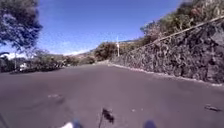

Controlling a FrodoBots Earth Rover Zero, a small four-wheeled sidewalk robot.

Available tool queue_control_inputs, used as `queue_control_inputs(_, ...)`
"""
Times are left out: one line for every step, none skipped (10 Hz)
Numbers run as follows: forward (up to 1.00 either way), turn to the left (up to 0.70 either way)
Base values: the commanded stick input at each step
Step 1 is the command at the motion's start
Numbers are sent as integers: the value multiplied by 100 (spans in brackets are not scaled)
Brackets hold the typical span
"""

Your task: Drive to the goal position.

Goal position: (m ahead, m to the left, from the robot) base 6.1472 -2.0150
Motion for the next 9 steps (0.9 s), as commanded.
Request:
queue_control_inputs(70,0)
queue_control_inputs(70,0)
queue_control_inputs(70,0)
queue_control_inputs(70,0)
queue_control_inputs(70,0)
queue_control_inputs(70,0)
queue_control_inputs(70,0)
queue_control_inputs(70,0)
queue_control_inputs(70,0)
